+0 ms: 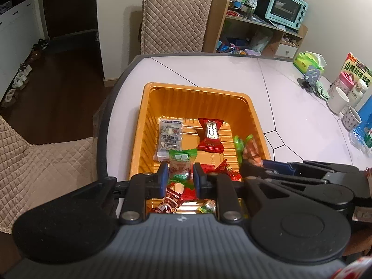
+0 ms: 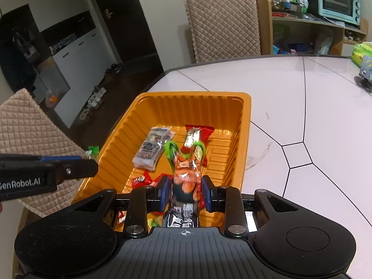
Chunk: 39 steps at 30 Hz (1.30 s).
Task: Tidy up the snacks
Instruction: 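Open both tools to release the candy and bar into the tray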
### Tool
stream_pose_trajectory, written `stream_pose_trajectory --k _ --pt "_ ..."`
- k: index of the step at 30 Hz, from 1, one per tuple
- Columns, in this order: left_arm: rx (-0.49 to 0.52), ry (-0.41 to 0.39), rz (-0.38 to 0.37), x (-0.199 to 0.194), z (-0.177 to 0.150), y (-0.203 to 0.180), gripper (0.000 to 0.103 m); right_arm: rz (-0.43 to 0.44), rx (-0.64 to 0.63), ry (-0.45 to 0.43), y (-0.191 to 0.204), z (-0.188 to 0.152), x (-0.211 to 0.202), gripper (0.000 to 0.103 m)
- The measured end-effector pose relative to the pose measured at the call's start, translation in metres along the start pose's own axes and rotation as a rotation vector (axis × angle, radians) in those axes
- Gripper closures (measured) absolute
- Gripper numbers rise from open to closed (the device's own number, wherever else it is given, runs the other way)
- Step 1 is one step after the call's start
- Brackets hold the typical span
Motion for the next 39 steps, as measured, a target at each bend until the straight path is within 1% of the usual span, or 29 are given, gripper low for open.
stream_pose_trajectory --k 3,6,9,13,18,29,31,32,33,34,35,36,38,39 --pt "0.005 0.004 -0.01 0.004 0.001 0.0 0.083 -0.002 0.024 -0.024 -0.003 0.006 -0.001 0.073" --pt "0.01 0.006 -0.019 0.006 0.003 -0.001 0.083 0.001 0.058 -0.031 -0.006 0.011 -0.003 0.073" --pt "0.016 0.008 -0.029 0.008 0.004 -0.002 0.083 0.008 0.065 -0.037 -0.006 0.014 -0.007 0.073" --pt "0.022 0.016 -0.04 0.013 0.005 -0.001 0.083 0.015 0.066 -0.022 -0.003 0.011 -0.008 0.073" --pt "0.036 0.028 -0.053 0.021 0.005 -0.003 0.083 0.002 0.085 -0.007 -0.004 0.004 -0.009 0.073" --pt "0.076 0.024 -0.079 0.028 0.01 -0.006 0.083 -0.013 0.125 -0.013 -0.004 -0.002 -0.019 0.071" --pt "0.08 0.022 -0.083 0.027 0.011 -0.006 0.083 -0.021 0.126 -0.017 -0.002 -0.004 -0.023 0.062" --pt "0.08 0.02 -0.086 0.026 0.011 -0.006 0.082 -0.027 0.13 -0.023 -0.002 -0.004 -0.025 0.05" --pt "0.079 0.019 -0.089 0.025 0.012 -0.006 0.079 -0.032 0.135 -0.032 -0.002 -0.005 -0.029 0.042" --pt "0.079 0.017 -0.088 0.023 0.011 -0.005 0.076 -0.034 0.139 -0.043 -0.001 -0.006 -0.032 0.04" --pt "0.079 0.014 -0.085 0.021 0.011 -0.004 0.07 -0.034 0.14 -0.05 0.0 -0.006 -0.035 0.038" --pt "0.08 0.009 -0.08 0.018 0.011 -0.003 0.067 -0.036 0.14 -0.051 0.001 -0.007 -0.037 0.037" --pt "0.082 -0.001 -0.072 0.012 0.01 0.0 0.065 -0.046 0.141 -0.051 0.002 -0.009 -0.042 0.035" --pt "0.08 -0.001 -0.068 0.009 0.009 0.001 0.06 -0.049 0.142 -0.054 0.002 -0.01 -0.045 0.033"
Point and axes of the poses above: each gripper's, at about its wrist camera, not at the fingertips, and x roughly the way its jaws point, y to its left, z to its top, the point moved 9 cm from there along x, roughly the way its jaws point, and after that the axes turned 2 degrees about -y, right-handed, at the moved point
